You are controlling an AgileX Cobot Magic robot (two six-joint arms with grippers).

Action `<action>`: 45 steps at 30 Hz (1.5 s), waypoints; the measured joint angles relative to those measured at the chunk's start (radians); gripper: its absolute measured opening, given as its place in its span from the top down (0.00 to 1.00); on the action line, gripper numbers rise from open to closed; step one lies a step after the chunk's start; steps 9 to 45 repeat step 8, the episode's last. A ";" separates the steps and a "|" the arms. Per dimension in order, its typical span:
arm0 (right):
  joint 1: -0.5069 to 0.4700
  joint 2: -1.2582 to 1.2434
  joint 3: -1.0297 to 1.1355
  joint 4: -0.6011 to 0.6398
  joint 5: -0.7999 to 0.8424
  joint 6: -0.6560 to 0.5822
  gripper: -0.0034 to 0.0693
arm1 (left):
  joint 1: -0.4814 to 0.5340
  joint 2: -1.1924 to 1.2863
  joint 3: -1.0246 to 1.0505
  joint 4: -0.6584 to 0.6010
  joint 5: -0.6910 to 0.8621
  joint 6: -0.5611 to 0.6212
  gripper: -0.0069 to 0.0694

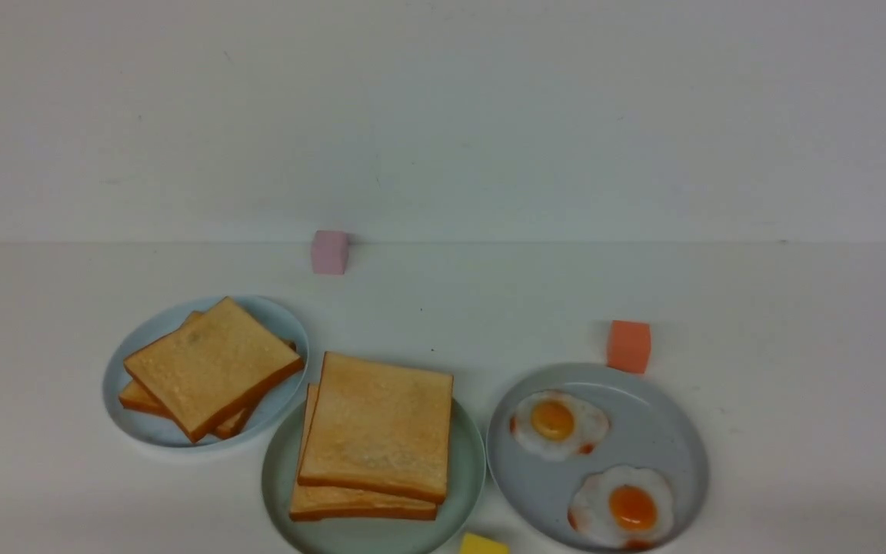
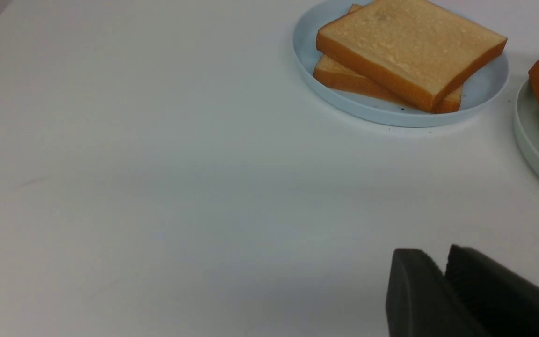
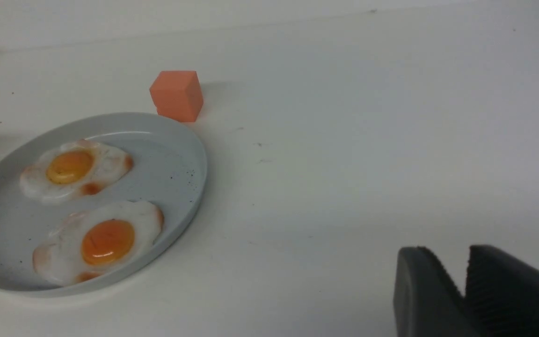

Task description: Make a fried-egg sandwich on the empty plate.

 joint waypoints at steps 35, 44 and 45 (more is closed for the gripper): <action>0.000 0.000 0.000 0.000 0.000 0.000 0.70 | 0.000 0.000 0.000 0.000 0.000 0.000 0.74; 0.000 0.000 0.000 0.000 0.000 0.000 0.70 | 0.000 0.000 0.000 0.000 0.000 0.000 0.74; 0.000 0.000 0.000 0.000 0.000 0.000 0.70 | 0.000 0.000 0.000 0.000 0.000 0.000 0.74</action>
